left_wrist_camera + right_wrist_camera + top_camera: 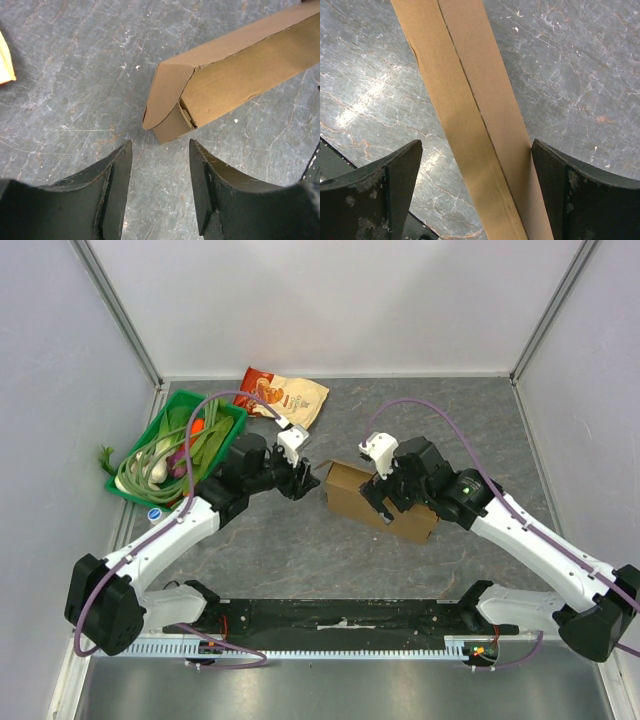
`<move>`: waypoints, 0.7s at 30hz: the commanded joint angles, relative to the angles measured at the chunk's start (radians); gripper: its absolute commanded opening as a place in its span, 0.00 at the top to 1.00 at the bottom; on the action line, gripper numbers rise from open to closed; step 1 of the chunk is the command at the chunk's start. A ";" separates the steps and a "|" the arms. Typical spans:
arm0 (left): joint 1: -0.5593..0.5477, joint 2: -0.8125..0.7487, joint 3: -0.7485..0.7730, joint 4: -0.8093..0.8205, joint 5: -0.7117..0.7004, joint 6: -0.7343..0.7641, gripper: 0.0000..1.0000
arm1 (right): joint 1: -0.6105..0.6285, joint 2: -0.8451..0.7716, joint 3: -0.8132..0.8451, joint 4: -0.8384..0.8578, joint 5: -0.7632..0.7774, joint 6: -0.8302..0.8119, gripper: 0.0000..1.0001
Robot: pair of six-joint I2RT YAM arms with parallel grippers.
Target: Fold the paper box
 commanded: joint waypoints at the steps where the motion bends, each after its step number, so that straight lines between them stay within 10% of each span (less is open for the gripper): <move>1: -0.008 0.009 0.067 0.072 -0.044 0.029 0.45 | -0.005 -0.045 0.041 -0.044 0.066 0.053 0.02; 21: -0.007 0.166 0.222 0.026 0.053 0.029 0.55 | -0.049 -0.131 0.234 -0.477 0.398 0.495 0.07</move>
